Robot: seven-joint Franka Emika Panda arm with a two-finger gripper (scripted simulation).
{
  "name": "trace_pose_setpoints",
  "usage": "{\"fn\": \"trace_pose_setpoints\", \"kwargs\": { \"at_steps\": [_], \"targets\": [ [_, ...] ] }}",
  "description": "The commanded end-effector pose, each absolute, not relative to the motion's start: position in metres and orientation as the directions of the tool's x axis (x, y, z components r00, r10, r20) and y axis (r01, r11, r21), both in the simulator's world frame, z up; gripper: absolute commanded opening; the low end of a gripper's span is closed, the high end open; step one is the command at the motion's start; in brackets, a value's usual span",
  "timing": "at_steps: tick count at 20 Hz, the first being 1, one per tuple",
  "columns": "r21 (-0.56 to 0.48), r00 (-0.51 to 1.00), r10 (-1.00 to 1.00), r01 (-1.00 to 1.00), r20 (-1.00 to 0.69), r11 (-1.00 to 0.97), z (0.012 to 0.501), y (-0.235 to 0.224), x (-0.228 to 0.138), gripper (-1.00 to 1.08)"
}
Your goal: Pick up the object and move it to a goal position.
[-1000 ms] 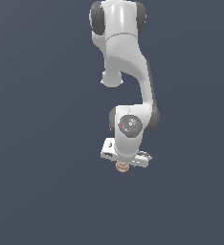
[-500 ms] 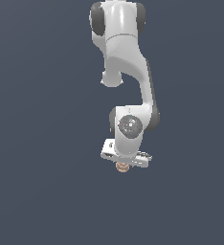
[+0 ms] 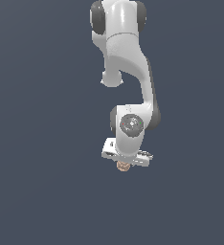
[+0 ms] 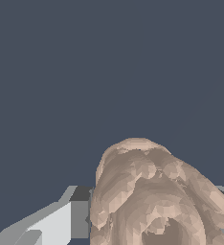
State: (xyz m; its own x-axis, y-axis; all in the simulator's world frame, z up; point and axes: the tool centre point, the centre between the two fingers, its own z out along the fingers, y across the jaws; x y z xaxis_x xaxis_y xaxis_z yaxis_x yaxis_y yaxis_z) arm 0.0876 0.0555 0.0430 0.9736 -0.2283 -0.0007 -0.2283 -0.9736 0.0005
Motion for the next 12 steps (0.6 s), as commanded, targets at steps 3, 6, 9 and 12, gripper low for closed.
{"fn": "trace_pose_setpoints", "kwargs": {
  "at_steps": [3, 6, 9, 12],
  "targets": [
    [0.000, 0.974, -0.227, -0.227, 0.000, -0.974, 0.050, 0.067, 0.080, -1.00],
    [0.000, 0.974, -0.227, -0.227, 0.000, -0.974, 0.057, 0.079, 0.072, -1.00],
    [0.000, 0.974, -0.227, -0.227, 0.000, -0.974, 0.068, 0.097, 0.060, -1.00],
    [0.000, 0.974, -0.227, -0.227, 0.000, -0.974, 0.081, 0.119, 0.044, -1.00]
  ]
}}
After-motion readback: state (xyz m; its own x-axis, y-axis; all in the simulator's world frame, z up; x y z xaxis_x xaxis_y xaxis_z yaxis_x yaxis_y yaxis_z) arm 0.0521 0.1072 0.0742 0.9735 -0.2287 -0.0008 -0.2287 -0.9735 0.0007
